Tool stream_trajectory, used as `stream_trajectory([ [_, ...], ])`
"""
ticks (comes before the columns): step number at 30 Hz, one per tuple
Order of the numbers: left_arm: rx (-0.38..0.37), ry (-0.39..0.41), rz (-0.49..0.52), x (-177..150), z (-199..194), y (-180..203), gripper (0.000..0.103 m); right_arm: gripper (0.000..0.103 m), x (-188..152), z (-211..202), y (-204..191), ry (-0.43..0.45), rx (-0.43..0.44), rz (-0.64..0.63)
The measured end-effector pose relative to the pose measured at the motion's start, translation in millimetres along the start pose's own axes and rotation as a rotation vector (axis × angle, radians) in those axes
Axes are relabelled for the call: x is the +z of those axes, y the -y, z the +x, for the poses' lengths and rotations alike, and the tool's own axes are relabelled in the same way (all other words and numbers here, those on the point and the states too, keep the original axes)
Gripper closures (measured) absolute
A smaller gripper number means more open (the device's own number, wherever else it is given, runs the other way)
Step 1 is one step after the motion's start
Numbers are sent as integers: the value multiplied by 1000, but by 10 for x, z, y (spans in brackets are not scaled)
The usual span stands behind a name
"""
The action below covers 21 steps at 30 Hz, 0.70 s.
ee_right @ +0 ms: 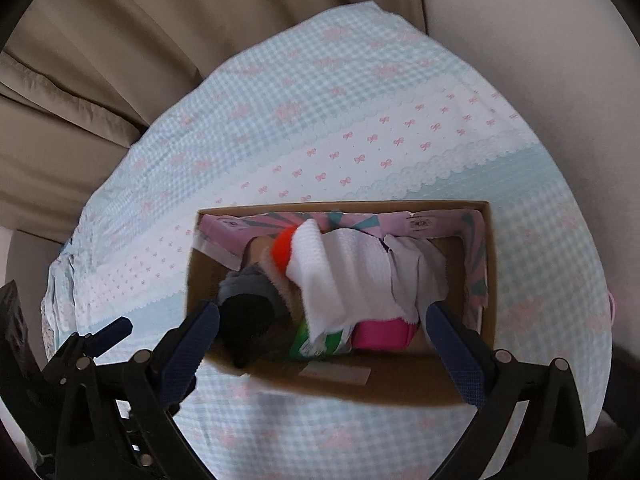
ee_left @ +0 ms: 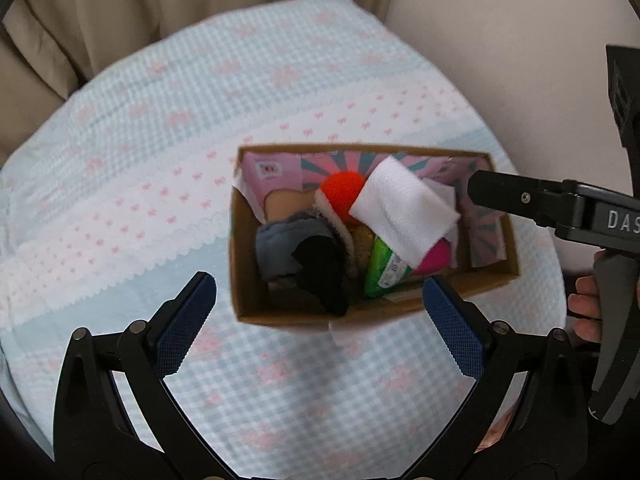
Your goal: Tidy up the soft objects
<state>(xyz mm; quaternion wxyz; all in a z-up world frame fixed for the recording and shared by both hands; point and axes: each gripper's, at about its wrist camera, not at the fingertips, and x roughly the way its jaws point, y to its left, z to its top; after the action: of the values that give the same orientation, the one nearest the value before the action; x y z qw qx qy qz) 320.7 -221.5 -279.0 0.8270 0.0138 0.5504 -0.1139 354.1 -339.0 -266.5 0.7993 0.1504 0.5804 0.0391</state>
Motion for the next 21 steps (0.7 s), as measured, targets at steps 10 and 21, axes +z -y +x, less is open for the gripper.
stream_trajectory([
  [10, -28, 210, 72, -119, -1413, -281, 0, 0, -463, -1223, -592, 238, -59, 24],
  [21, -24, 507, 99, -576, -2885, -636, 0, 0, -1261, -2425, -1436, 537, -213, -77],
])
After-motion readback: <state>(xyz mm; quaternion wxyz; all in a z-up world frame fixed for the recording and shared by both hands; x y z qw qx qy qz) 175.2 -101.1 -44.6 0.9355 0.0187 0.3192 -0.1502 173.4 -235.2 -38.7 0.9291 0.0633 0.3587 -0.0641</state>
